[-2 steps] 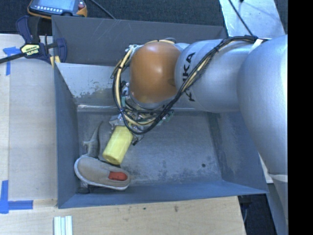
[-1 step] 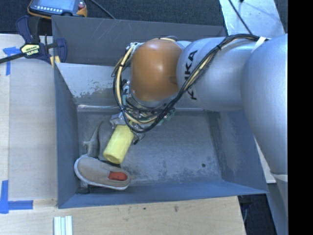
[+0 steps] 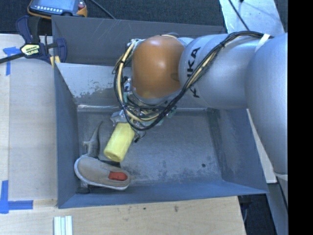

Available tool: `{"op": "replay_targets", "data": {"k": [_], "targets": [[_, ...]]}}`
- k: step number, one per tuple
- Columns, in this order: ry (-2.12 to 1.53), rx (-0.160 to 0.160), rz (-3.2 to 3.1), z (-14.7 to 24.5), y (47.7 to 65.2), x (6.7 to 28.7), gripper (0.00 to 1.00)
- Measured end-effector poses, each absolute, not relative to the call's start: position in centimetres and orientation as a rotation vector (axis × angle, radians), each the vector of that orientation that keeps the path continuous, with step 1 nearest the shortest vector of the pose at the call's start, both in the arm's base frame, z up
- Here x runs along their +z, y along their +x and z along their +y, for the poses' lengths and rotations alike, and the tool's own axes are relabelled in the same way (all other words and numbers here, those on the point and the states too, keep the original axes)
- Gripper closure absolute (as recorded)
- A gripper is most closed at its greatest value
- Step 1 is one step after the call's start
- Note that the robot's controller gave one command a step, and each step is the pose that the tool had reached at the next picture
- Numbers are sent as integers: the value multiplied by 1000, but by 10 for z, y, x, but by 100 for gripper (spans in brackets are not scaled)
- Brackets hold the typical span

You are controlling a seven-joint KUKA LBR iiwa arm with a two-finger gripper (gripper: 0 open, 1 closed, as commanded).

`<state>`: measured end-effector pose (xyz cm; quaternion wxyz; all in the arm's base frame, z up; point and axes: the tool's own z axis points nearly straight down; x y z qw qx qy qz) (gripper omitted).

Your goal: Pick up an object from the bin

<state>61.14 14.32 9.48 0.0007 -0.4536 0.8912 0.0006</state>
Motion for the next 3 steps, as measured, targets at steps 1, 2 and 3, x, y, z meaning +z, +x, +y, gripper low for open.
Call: {"op": "replay_targets", "data": {"k": [1,2,3], "targets": [[-1421,0,2796,143,612,104,100],[-1421,0,2796,143,612,109,100],[-1421,1,2800,143,612,117,100]]}}
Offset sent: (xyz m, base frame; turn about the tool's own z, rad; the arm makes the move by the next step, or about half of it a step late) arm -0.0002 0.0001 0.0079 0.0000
